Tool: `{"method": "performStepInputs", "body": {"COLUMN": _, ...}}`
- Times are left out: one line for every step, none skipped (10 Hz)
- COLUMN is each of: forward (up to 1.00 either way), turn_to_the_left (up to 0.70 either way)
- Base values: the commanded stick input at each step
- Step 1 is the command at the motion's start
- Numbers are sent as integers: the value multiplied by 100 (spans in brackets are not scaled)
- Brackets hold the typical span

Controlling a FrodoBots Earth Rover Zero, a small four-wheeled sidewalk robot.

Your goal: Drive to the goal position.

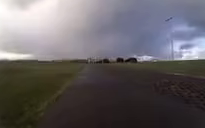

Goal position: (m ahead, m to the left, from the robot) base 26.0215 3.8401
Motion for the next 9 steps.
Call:
{"method": "performStepInputs", "body": {"forward": 70, "turn_to_the_left": 0}}
{"method": "performStepInputs", "body": {"forward": 70, "turn_to_the_left": 0}}
{"method": "performStepInputs", "body": {"forward": 70, "turn_to_the_left": 0}}
{"method": "performStepInputs", "body": {"forward": 70, "turn_to_the_left": 0}}
{"method": "performStepInputs", "body": {"forward": 70, "turn_to_the_left": 0}}
{"method": "performStepInputs", "body": {"forward": 70, "turn_to_the_left": 0}}
{"method": "performStepInputs", "body": {"forward": 70, "turn_to_the_left": 0}}
{"method": "performStepInputs", "body": {"forward": 70, "turn_to_the_left": 0}}
{"method": "performStepInputs", "body": {"forward": 70, "turn_to_the_left": 0}}
